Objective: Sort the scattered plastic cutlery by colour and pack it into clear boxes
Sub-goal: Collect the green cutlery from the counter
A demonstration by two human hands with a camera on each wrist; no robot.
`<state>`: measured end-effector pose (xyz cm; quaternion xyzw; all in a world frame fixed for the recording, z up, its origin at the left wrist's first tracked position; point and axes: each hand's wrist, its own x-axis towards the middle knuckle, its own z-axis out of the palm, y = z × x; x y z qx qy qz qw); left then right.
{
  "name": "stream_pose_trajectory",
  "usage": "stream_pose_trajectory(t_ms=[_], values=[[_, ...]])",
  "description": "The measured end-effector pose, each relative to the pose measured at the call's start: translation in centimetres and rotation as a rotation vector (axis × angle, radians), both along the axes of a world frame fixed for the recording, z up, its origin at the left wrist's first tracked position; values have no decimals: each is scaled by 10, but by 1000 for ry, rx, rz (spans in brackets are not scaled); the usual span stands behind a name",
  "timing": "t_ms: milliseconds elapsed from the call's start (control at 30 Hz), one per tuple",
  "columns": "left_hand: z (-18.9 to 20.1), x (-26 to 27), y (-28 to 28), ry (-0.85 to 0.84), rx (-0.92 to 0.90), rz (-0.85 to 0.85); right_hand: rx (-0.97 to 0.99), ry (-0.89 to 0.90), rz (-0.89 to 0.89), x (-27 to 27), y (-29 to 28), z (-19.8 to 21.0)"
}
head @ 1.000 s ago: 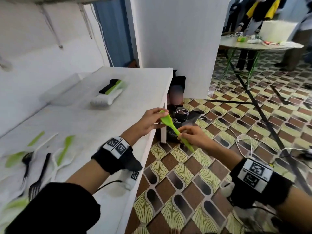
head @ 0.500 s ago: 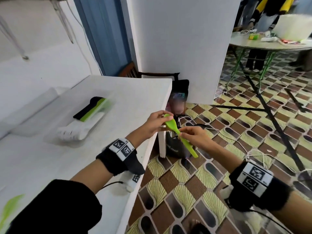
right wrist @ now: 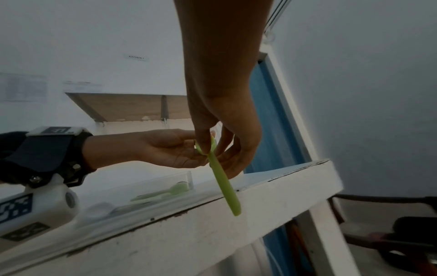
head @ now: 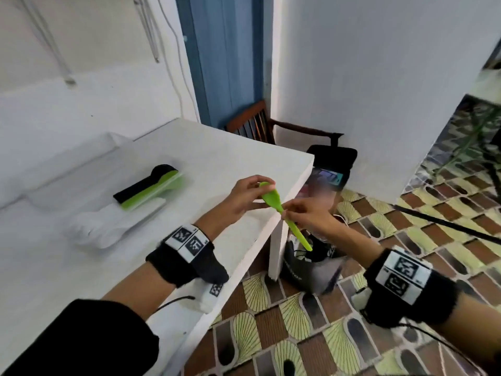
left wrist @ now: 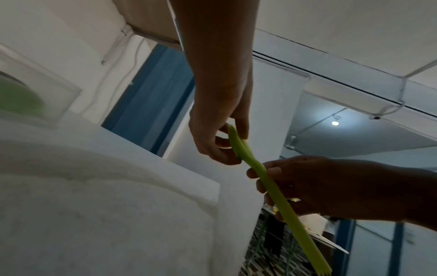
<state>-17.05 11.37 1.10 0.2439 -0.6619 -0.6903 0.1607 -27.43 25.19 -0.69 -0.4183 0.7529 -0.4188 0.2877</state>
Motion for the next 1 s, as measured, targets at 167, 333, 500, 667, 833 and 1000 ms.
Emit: stream_pose_trajectory(t_ms=[167,333,500,667,833,1000], values=[[1,10,-56,-6,34,180,41,-38,181,-9,-75,6],[13,29,-117,11,35,308,1,-120,313,-2,-148,19],[24,55,-162,33,56,466,-8,-169,463,11,-211,33],[25,91,-184,54,141,639,-26,-270,519,18,-255,42],[23,117,-190,54,190,790,-75,-349,565,24,-296,54],[25,122,-184,-85,154,748,-115,-434,658,39,-330,59]])
